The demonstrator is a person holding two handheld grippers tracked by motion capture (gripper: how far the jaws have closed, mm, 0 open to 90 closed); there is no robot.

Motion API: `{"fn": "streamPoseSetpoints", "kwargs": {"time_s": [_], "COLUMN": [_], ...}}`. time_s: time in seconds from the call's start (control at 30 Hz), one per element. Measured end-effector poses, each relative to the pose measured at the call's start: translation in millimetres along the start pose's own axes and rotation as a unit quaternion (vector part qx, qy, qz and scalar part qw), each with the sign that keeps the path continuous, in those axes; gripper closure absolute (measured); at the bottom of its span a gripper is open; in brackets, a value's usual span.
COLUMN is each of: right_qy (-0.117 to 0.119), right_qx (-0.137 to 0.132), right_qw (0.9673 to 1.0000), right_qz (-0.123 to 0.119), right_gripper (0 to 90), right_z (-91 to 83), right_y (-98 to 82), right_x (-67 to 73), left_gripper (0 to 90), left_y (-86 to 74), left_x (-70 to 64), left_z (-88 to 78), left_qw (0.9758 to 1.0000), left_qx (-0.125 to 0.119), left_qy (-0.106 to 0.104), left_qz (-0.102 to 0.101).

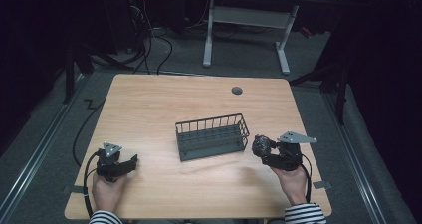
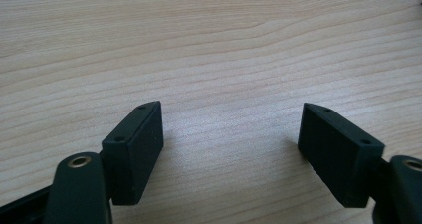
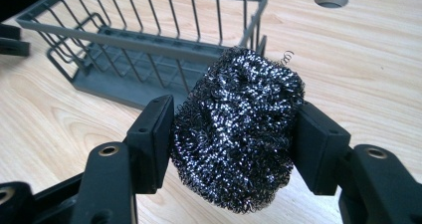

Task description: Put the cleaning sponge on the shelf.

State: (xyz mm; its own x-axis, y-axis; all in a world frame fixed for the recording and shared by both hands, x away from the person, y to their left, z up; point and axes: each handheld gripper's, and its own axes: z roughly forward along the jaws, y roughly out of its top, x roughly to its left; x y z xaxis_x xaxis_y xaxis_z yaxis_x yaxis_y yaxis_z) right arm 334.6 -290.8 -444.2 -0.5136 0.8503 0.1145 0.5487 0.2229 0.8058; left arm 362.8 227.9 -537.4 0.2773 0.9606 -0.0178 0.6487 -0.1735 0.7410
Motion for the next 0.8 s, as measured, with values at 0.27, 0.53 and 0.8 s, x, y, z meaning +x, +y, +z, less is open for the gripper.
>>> {"fn": "streamPoseSetpoints", "kwargs": {"time_s": [0.27, 0.53, 0.8], "right_qy": [0.008, 0.02, 0.034], "right_qx": [-0.009, -0.019, -0.03], "right_qw": [0.9999, 0.9994, 0.9986], "right_qz": [-0.009, -0.019, -0.027], "right_gripper": [39.8, 39.7, 39.8], "right_z": [-0.5, -1.9, 3.0], "right_y": [12.0, 27.6, 46.5], "right_x": [4.6, 11.1, 15.8], "left_gripper": [26.1, 25.9, 25.9], "left_y": [0.0, 0.2, 0.1], "left_x": [0.5, -0.1, 0.0], "left_z": [-0.1, 0.2, 0.2], "left_qw": [1.0, 1.0, 1.0], "left_qx": [0.0, 0.0, 0.0], "left_qy": [-0.002, 0.0, -0.001], "left_qz": [-0.002, 0.0, 0.0]}}
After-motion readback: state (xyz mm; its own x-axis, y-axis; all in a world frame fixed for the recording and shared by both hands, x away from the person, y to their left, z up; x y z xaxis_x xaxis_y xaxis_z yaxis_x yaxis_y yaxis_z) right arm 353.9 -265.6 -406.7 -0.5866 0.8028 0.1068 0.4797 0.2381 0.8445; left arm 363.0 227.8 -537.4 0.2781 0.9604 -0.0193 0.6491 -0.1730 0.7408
